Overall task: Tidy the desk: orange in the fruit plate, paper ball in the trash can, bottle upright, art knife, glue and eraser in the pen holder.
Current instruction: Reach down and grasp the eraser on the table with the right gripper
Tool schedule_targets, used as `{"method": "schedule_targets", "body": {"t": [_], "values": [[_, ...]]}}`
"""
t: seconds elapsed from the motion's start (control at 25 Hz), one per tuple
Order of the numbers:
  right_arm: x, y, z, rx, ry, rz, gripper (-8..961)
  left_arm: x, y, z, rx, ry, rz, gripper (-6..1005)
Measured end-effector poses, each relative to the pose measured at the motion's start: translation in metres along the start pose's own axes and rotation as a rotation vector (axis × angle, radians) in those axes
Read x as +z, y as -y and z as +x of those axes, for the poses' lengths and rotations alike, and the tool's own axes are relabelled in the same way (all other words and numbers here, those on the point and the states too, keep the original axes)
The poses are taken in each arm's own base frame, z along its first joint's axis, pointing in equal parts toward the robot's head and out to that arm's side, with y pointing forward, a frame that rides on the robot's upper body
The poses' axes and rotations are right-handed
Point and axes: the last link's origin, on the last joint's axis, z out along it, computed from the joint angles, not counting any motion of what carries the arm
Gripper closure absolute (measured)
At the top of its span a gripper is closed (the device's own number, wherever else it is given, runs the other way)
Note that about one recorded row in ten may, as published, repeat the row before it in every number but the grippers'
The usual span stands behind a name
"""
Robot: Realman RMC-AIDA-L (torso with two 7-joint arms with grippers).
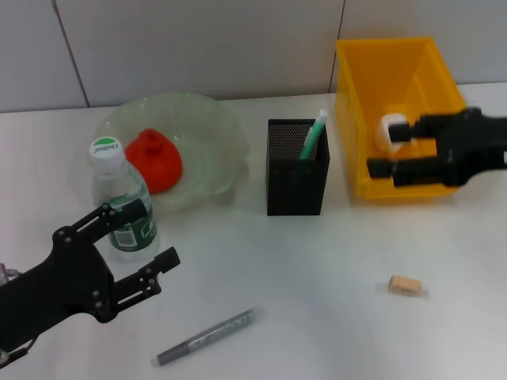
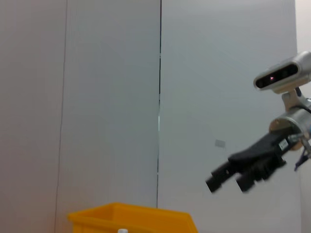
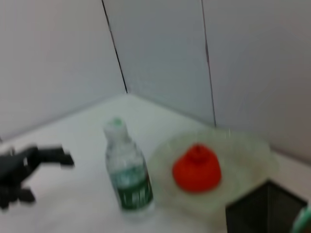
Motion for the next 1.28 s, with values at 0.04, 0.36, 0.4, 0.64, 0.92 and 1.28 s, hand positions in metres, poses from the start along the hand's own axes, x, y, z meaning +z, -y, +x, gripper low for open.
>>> {"method": "schedule_targets", "body": {"t": [0.04,0.36,0.4,0.64,0.92,1.28], "values": [[0.000,0.000,0.000,0.000,0.000,0.000,184,0.000,0.000,0.000,-0.002,0.001,0.000,218],[0.016,0.009,0.005,0.032,-0.269,0.093,187,0.000,0.008,0.003,-0.058,0.025,-0.003,218],[0.019,0.010,0.005,0.038,-0.300,0.096,187,-0.001,0.010,0.003,-0.071,0.033,-0.001,218],[0.027,0.010,-0.002,-0.010,-0.420,0.114,188,-0.004,0.011,0.001,-0.073,0.049,0.013,218],[0.048,-0.001,-0.025,-0.092,-0.600,0.165,189,-0.002,0.009,-0.005,-0.076,0.079,0.010,218],[0.063,-0.002,-0.032,-0.064,-0.736,0.157,189,0.000,0.008,-0.005,-0.075,0.079,0.003,218]]}}
